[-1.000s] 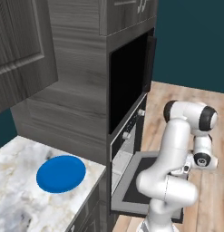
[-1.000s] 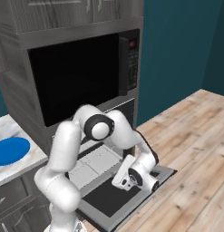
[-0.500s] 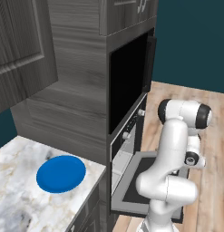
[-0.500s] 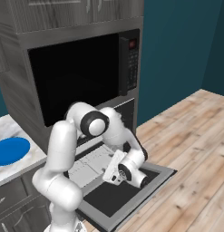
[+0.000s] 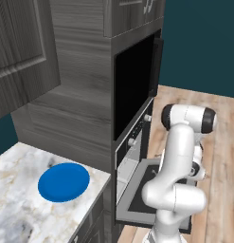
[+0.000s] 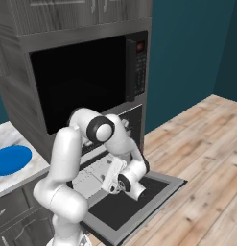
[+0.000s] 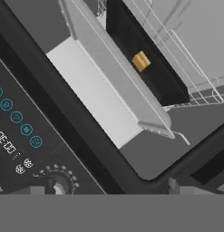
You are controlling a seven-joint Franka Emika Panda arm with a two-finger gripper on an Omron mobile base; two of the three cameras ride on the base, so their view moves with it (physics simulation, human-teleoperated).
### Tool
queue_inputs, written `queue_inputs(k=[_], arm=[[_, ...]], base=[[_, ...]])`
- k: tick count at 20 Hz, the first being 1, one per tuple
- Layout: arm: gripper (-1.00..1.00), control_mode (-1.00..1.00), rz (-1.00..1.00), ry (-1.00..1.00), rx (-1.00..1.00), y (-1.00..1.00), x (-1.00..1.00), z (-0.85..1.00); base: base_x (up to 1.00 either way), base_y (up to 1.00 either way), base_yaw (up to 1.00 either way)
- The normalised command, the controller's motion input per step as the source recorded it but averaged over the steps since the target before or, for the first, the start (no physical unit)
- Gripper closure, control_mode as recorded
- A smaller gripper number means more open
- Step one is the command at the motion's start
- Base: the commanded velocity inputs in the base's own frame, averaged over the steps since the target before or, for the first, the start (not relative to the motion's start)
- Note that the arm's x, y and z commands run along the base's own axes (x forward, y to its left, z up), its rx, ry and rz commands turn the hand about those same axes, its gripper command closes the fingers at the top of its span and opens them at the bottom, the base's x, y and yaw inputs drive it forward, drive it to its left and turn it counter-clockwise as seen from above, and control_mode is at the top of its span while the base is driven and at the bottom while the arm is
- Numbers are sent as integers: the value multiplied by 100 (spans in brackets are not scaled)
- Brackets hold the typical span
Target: Take the baked cake out of the oven and place it on the plate for cooling. Then close the oven door.
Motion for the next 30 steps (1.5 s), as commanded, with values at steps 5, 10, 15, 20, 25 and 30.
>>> queue_inputs(k=[5, 10, 15, 20, 25, 30], arm=[[-100, -100, 0, -21, -5, 17, 1, 0], [-100, -100, 0, -21, -5, 6, 0, 0], [-100, -100, 0, -21, -5, 2, 0, 0], [-100, -100, 0, -18, -5, 0, 0, 0], [-100, -100, 0, -17, -5, 0, 0, 0], [-100, -100, 0, -13, -6, 5, 0, -3]], base=[[0, 0, 0], [0, 0, 0], [0, 0, 0], [0, 0, 0], [0, 0, 0], [0, 0, 0]])
